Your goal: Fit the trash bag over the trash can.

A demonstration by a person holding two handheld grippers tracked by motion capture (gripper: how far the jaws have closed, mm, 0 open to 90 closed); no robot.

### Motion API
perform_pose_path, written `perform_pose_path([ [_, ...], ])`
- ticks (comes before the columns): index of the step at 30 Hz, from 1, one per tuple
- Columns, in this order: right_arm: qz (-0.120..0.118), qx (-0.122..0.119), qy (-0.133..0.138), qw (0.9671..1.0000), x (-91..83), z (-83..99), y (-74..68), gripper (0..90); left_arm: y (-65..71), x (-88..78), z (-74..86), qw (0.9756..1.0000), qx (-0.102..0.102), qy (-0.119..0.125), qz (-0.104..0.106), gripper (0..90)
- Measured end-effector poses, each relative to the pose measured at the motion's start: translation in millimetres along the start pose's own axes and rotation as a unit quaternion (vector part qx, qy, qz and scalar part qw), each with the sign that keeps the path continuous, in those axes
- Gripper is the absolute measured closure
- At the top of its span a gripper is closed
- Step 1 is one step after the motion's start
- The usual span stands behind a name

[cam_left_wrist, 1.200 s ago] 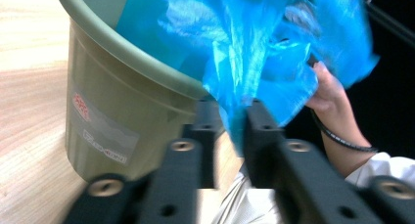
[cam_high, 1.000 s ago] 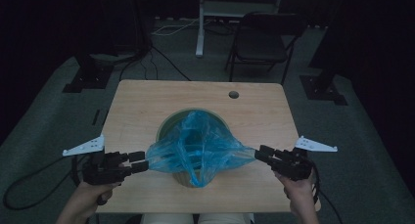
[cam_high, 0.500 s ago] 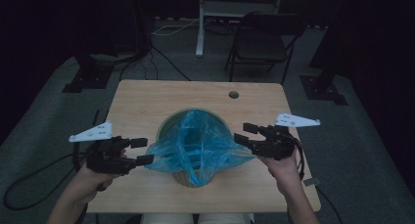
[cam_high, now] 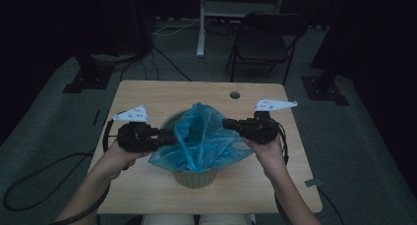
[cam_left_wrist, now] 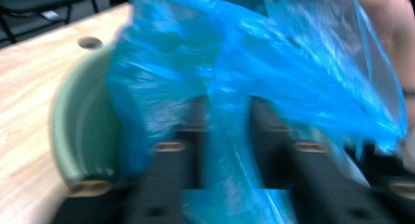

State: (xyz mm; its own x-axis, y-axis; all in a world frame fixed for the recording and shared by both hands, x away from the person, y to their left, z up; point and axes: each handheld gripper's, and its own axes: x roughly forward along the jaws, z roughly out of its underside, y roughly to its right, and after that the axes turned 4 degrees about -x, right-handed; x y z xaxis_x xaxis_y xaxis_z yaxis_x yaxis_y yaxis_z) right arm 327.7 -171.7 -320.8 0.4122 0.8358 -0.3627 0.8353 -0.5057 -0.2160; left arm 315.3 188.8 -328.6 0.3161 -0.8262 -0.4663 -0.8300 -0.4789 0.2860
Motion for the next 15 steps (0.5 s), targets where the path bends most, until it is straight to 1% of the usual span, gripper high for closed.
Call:
perform_pose_path([
  [1, -0.001, 0.002, 0.000, 1.0000, -0.1, -2.5, 1.6, 89.8, -2.8, -1.7, -2.1, 0.9999, -0.007, 0.010, 0.005, 88.8],
  [2, -0.002, 0.004, 0.002, 1.0000, -0.9, -4.8, 3.0, 89.7, -4.8, -4.1, -4.2, 0.9997, -0.011, 0.020, 0.006, 90.0],
  [3, 0.001, 0.003, 0.003, 1.0000, -2.1, -7.3, 4.0, 89.6, -5.9, -7.5, -6.5, 0.9995, -0.010, 0.030, 0.003, 90.0],
  [4, 0.001, 0.003, 0.003, 1.0000, -2.1, -7.3, 4.0, 89.6, -5.9, -7.5, -6.5, 0.9995, -0.010, 0.030, 0.003, 90.0],
  [5, 0.002, 0.003, 0.005, 1.0000, -4.2, -10.5, 5.8, 87.2, -6.4, -10.6, -7.9, 0.9992, -0.013, 0.038, 0.003, 90.0],
  [6, -0.002, 0.008, 0.011, 0.9999, -6.0, -12.7, 8.0, 87.4, -6.5, -14.2, -8.9, 0.9988, -0.014, 0.046, 0.000, 90.0],
  [7, 0.016, 0.006, 0.016, 0.9997, -10.6, -16.4, 11.7, 87.8, -6.8, -16.2, -9.0, 0.9986, -0.013, 0.050, -0.003, 90.0],
  [8, 0.016, 0.006, 0.016, 0.9997, -10.6, -16.4, 11.7, 87.8, -8.0, -19.4, -8.4, 0.9983, -0.015, 0.056, -0.006, 90.0],
  [9, 0.025, 0.009, 0.018, 0.9995, -12.9, -17.8, 15.9, 89.9, -9.3, -21.1, -7.6, 0.9981, -0.018, 0.058, -0.009, 90.0],
  [10, 0.039, 0.020, 0.025, 0.9987, -15.9, -18.3, 25.0, 89.9, -11.9, -23.8, -5.7, 0.9978, -0.023, 0.062, -0.011, 90.0],
  [11, 0.039, 0.020, 0.025, 0.9987, -15.9, -18.3, 25.0, 89.9, -13.8, -25.1, -4.3, 0.9976, -0.026, 0.063, -0.014, 90.0],
  [12, 0.040, 0.026, 0.025, 0.9986, -16.4, -18.1, 29.1, 89.9, -16.9, -26.8, -2.5, 0.9973, -0.032, 0.065, -0.014, 90.0],
  [13, 0.043, 0.032, 0.024, 0.9983, -16.3, -17.7, 34.7, 89.9, -19.7, -27.7, -0.7, 0.9969, -0.038, 0.066, -0.019, 90.0],
  [14, 0.052, 0.050, 0.020, 0.9972, -14.0, -16.5, 47.6, 89.9, -23.3, -28.3, 1.4, 0.9964, -0.044, 0.065, -0.032, 90.0],
  [15, 0.053, 0.056, 0.020, 0.9968, -12.6, -16.0, 51.7, 89.9, -26.3, -28.1, 2.6, 0.9962, -0.050, 0.065, -0.029, 90.0],
])
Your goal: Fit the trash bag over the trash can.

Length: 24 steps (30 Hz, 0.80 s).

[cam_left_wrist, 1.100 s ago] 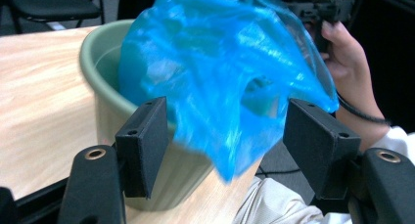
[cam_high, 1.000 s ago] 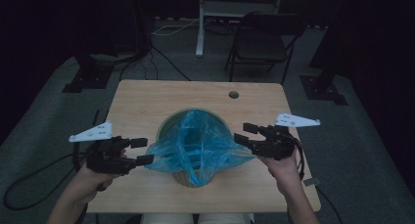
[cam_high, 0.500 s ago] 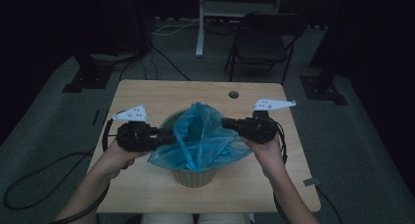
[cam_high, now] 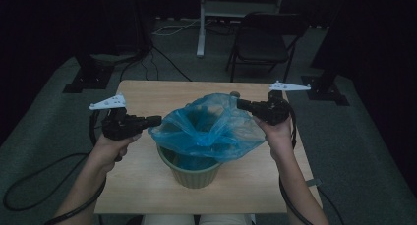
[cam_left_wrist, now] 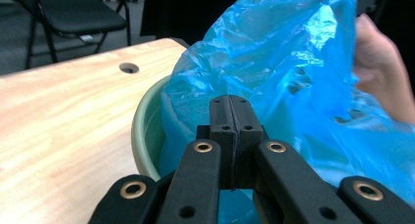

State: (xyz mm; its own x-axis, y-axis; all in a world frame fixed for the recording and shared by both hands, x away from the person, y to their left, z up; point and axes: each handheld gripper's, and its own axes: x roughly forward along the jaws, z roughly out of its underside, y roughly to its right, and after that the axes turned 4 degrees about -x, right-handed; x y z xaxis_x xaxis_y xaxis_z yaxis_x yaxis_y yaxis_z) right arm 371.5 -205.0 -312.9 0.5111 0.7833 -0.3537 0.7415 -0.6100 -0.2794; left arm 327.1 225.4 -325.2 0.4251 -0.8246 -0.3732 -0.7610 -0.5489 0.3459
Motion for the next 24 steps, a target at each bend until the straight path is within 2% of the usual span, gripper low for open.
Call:
perform_pose_path([
  [1, 0.000, 0.000, 0.000, 1.0000, 0.0, 0.0, 0.0, 89.9, -3.5, 0.2, 1.3, 1.0000, -0.009, 0.001, 0.002, 90.0],
  [3, -0.011, 0.019, -0.004, 0.9998, 6.0, 0.6, 7.7, 89.9, -6.0, 0.9, 3.3, 0.9999, -0.006, -0.002, -0.009, 90.0],
  [4, -0.003, 0.016, -0.006, 0.9999, 8.8, 0.9, 8.6, 89.9, -7.5, 1.7, 4.3, 0.9999, -0.008, -0.002, -0.011, 90.0],
  [5, 0.008, 0.010, -0.012, 0.9998, 12.2, 0.7, 8.8, 89.9, -10.6, 3.3, 5.3, 0.9996, -0.003, -0.010, -0.025, 90.0],
  [6, 0.023, 0.012, -0.019, 0.9995, 19.2, 0.7, 13.4, 90.0, -14.6, 3.9, 6.3, 0.9994, -0.009, -0.012, -0.030, 90.0],
  [7, 0.023, 0.012, -0.019, 0.9995, 19.2, 0.7, 13.4, 90.0, -21.6, 4.0, 8.3, 0.9991, -0.024, -0.011, -0.032, 90.0],
  [8, 0.024, 0.029, -0.027, 0.9989, 26.2, 1.7, 24.2, 90.0, -28.1, 3.7, 10.8, 0.9986, -0.033, -0.012, -0.040, 90.0],
  [10, 0.042, 0.039, -0.037, 0.9977, 31.3, 4.5, 33.9, 90.0, -38.1, 1.9, 17.7, 0.9969, -0.047, -0.013, -0.061, 90.0],
  [11, 0.049, 0.044, -0.037, 0.9971, 32.3, 6.5, 38.0, 90.0, -41.8, 0.6, 21.3, 0.9966, -0.055, -0.013, -0.061, 90.0],
  [13, 0.049, 0.050, -0.038, 0.9968, 33.3, 8.8, 42.2, 90.0, -47.0, -0.7, 28.1, 0.9941, -0.053, -0.020, -0.092, 90.0],
  [14, 0.054, 0.055, -0.039, 0.9962, 33.7, 11.1, 45.6, 90.0, -52.2, -2.5, 32.0, 0.9945, -0.061, -0.019, -0.082, 90.0],
  [16, 0.048, 0.071, -0.037, 0.9956, 33.6, 16.5, 53.0, 90.0, -56.6, -4.5, 36.0, 0.9937, -0.071, -0.017, -0.085, 90.0],
  [18, 0.040, 0.074, -0.042, 0.9956, 33.8, 19.5, 53.3, 89.8, -57.8, -5.9, 37.8, 0.9955, -0.073, -0.013, -0.058, 90.0],
  [20, 0.035, 0.073, -0.039, 0.9959, 33.4, 19.2, 51.2, 88.8, -54.7, -6.3, 35.9, 0.9968, -0.062, -0.013, -0.048, 90.0],
  [21, 0.033, 0.061, -0.036, 0.9969, 31.6, 15.2, 43.7, 82.6, -51.9, -6.8, 34.2, 0.9976, -0.054, -0.006, -0.042, 83.2],
  [22, 0.031, 0.059, -0.033, 0.9972, 30.9, 13.4, 41.6, 78.1, -50.1, -6.9, 32.4, 0.9977, -0.051, -0.007, -0.045, 77.2],
  [23, 0.031, 0.059, -0.033, 0.9972, 30.9, 13.4, 41.6, 78.1, -47.2, -6.7, 30.1, 0.9984, -0.040, -0.005, -0.040, 77.2],
  [24, 0.026, 0.054, -0.030, 0.9978, 29.6, 8.2, 36.5, 66.2, -43.7, -6.5, 28.3, 0.9989, -0.026, -0.002, -0.040, 59.7],
])
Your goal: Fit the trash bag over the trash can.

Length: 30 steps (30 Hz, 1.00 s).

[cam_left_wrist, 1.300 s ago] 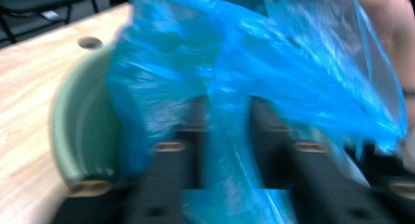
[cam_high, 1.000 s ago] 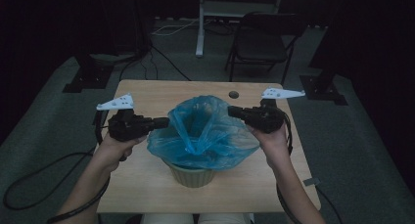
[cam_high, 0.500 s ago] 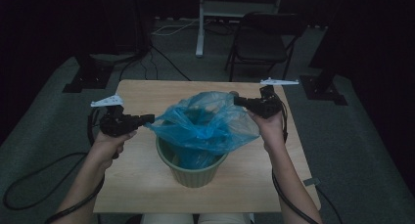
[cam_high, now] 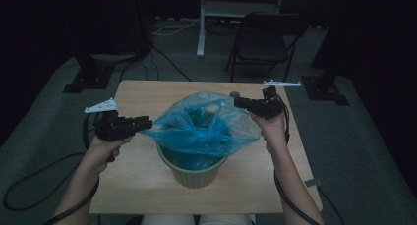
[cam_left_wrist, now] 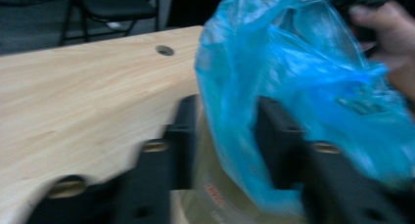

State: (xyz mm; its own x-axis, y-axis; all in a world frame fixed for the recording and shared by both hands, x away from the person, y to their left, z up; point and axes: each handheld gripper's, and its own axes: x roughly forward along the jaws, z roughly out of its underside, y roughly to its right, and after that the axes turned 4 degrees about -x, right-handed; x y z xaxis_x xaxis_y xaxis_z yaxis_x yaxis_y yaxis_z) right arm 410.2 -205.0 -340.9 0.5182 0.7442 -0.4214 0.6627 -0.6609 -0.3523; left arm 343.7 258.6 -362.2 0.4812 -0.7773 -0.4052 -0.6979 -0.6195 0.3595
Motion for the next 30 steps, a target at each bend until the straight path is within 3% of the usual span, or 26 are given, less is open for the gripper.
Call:
perform_pose_path([
  [1, 0.002, -0.002, 0.000, 1.0000, -0.7, -2.1, -2.4, 59.2, 6.7, 1.2, -5.1, 0.9997, 0.014, -0.012, -0.019, 52.8],
  [6, -0.004, -0.015, 0.004, 0.9999, -5.4, -4.4, -13.8, 50.7, 18.4, 4.1, -11.7, 0.9986, 0.041, -0.028, -0.018, 39.6],
  [8, -0.021, -0.020, 0.013, 0.9995, -13.2, -2.3, -21.7, 49.1, 24.4, 7.4, -13.9, 0.9978, 0.053, -0.036, -0.015, 37.8],
  [10, -0.025, -0.025, 0.016, 0.9992, -16.3, -0.5, -25.1, 47.7, 31.0, 11.4, -15.6, 0.9966, 0.068, -0.046, -0.009, 37.8],
  [13, -0.021, -0.048, 0.004, 0.9986, -22.5, 6.2, -34.8, 43.1, 36.4, 17.2, -17.5, 0.9942, 0.086, -0.061, -0.020, 37.7],
  [15, 0.008, -0.066, -0.003, 0.9978, -32.9, 14.3, -36.2, 40.3, 37.0, 19.2, -19.1, 0.9937, 0.089, -0.064, -0.023, 36.3],
  [17, 0.008, -0.065, 0.000, 0.9979, -36.7, 16.5, -35.3, 40.2, 37.2, 18.4, -20.3, 0.9938, 0.090, -0.062, -0.022, 36.3],
  [19, 0.014, -0.064, 0.016, 0.9978, -55.3, 23.1, -29.8, 39.9, 37.1, 18.4, -21.1, 0.9931, 0.094, -0.066, -0.023, 36.3],
  [23, 0.018, -0.054, 0.020, 0.9982, -65.7, 27.7, -23.3, 40.0, 34.3, 20.1, -22.8, 0.9930, 0.090, -0.070, -0.032, 36.3],
  [26, 0.012, -0.052, -0.002, 0.9986, -62.4, 34.4, -20.0, 39.2, 31.8, 22.8, -23.7, 0.9928, 0.089, -0.074, -0.028, 36.3],
  [29, 0.007, -0.059, -0.015, 0.9981, -57.0, 38.3, -21.0, 39.7, 32.6, 33.4, -25.3, 0.9894, 0.105, -0.096, -0.029, 36.3],
  [30, 0.002, -0.068, -0.023, 0.9974, -53.2, 38.3, -22.6, 49.6, 32.9, 35.6, -25.7, 0.9889, 0.106, -0.100, -0.030, 36.3],
])
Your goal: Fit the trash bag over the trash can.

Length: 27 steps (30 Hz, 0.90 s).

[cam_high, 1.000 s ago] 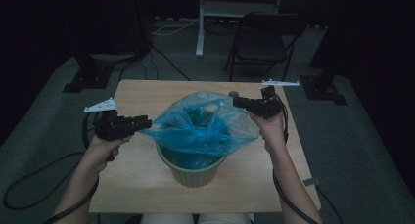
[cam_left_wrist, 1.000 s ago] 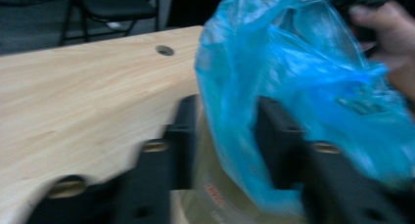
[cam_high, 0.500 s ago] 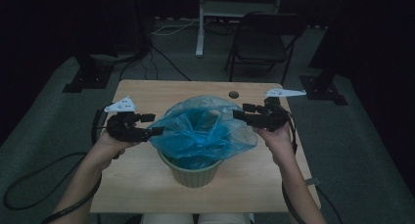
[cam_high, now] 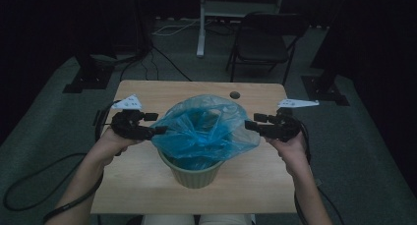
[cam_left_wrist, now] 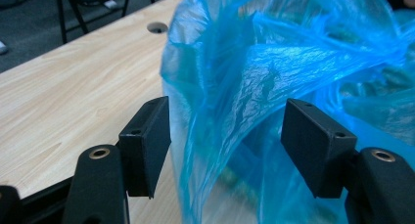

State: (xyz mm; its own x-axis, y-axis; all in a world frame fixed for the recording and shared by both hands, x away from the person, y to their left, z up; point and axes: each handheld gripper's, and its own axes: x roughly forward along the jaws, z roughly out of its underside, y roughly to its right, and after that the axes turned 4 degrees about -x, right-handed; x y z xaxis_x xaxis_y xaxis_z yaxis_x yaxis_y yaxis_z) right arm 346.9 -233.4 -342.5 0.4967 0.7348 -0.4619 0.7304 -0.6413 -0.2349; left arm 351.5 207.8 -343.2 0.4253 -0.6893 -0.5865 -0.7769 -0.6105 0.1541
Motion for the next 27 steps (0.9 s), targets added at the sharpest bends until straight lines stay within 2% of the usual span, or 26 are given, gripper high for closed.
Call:
perform_pose_path([
  [1, -0.002, -0.004, -0.003, 1.0000, 1.0, -0.4, -0.5, 54.3, 0.8, 5.2, -2.5, 0.9999, 0.008, -0.013, -0.002, 36.3],
  [3, -0.004, -0.015, -0.012, 0.9998, 6.0, -4.7, -2.4, 82.8, 1.0, 12.0, -6.0, 0.9996, 0.016, -0.022, -0.008, 36.4],
  [4, -0.004, -0.015, -0.012, 0.9998, 6.0, -4.7, -2.4, 82.8, 0.8, 15.7, -8.0, 0.9995, 0.016, -0.027, -0.010, 36.4],
  [6, -0.005, -0.015, -0.004, 0.9999, 7.3, -8.9, -2.8, 89.5, 0.2, 20.7, -11.5, 0.9994, 0.019, -0.027, -0.013, 39.3],
  [7, -0.003, -0.015, 0.003, 0.9999, 7.5, -11.2, -2.8, 89.7, 0.4, 22.6, -13.2, 0.9994, 0.023, -0.025, -0.010, 44.6],
  [9, -0.002, -0.013, 0.012, 0.9998, 7.3, -16.8, -3.0, 89.9, 3.0, 23.9, -15.8, 0.9994, 0.032, -0.016, -0.007, 49.1],
  [10, 0.000, -0.014, 0.017, 0.9998, 7.9, -21.2, -3.1, 89.9, 4.0, 23.5, -16.7, 0.9994, 0.033, -0.009, -0.002, 60.0],
  [11, 0.000, -0.014, 0.017, 0.9998, 7.9, -21.2, -3.1, 89.9, 4.7, 22.5, -18.1, 0.9996, 0.028, 0.001, 0.001, 60.0],
  [12, 0.001, -0.014, 0.019, 0.9997, 8.3, -23.7, -2.9, 89.9, 3.9, 19.2, -20.1, 0.9996, 0.018, 0.019, 0.009, 66.1],
  [13, 0.001, -0.014, 0.019, 0.9997, 8.3, -23.7, -2.9, 89.9, 3.9, 19.2, -20.1, 0.9996, 0.018, 0.019, 0.009, 76.4],
  [14, 0.005, -0.009, 0.027, 0.9996, 10.5, -32.3, -1.1, 89.9, -0.7, 11.6, -22.4, 0.9984, -0.006, 0.054, 0.014, 86.0],
  [15, 0.004, -0.007, 0.031, 0.9995, 11.2, -34.8, -0.3, 89.9, -2.7, 9.4, -22.7, 0.9980, -0.015, 0.060, 0.011, 90.0],
  [18, 0.000, -0.005, 0.038, 0.9993, 14.3, -39.6, -1.0, 89.9, -4.2, 4.9, -21.6, 0.9974, -0.021, 0.069, 0.004, 90.0],
  [19, 0.005, -0.006, 0.038, 0.9993, 15.8, -40.5, -1.9, 89.9, -5.4, 3.6, -20.8, 0.9971, -0.026, 0.072, 0.007, 90.0],
  [20, 0.012, -0.010, 0.036, 0.9992, 17.6, -41.2, -2.2, 89.9, -8.0, 1.9, -19.3, 0.9961, -0.033, 0.079, 0.020, 90.0],
  [22, 0.023, -0.009, 0.033, 0.9991, 22.8, -42.1, 0.1, 89.9, -18.5, 0.4, -16.4, 0.9945, -0.064, 0.083, 0.009, 90.0],
  [23, 0.032, -0.006, 0.029, 0.9990, 26.7, -42.6, 2.5, 89.9, -26.1, 0.5, -13.7, 0.9923, -0.085, 0.089, 0.017, 90.0],
  [24, 0.040, -0.004, 0.025, 0.9989, 31.4, -42.7, 5.8, 89.9, -32.6, 1.3, -10.7, 0.9904, -0.104, 0.091, 0.010, 90.0],
  [27, 0.056, 0.007, 0.005, 0.9984, 48.3, -40.3, 15.6, 89.9, -45.6, 8.0, 0.6, 0.9889, -0.127, 0.075, -0.012, 90.0],
])
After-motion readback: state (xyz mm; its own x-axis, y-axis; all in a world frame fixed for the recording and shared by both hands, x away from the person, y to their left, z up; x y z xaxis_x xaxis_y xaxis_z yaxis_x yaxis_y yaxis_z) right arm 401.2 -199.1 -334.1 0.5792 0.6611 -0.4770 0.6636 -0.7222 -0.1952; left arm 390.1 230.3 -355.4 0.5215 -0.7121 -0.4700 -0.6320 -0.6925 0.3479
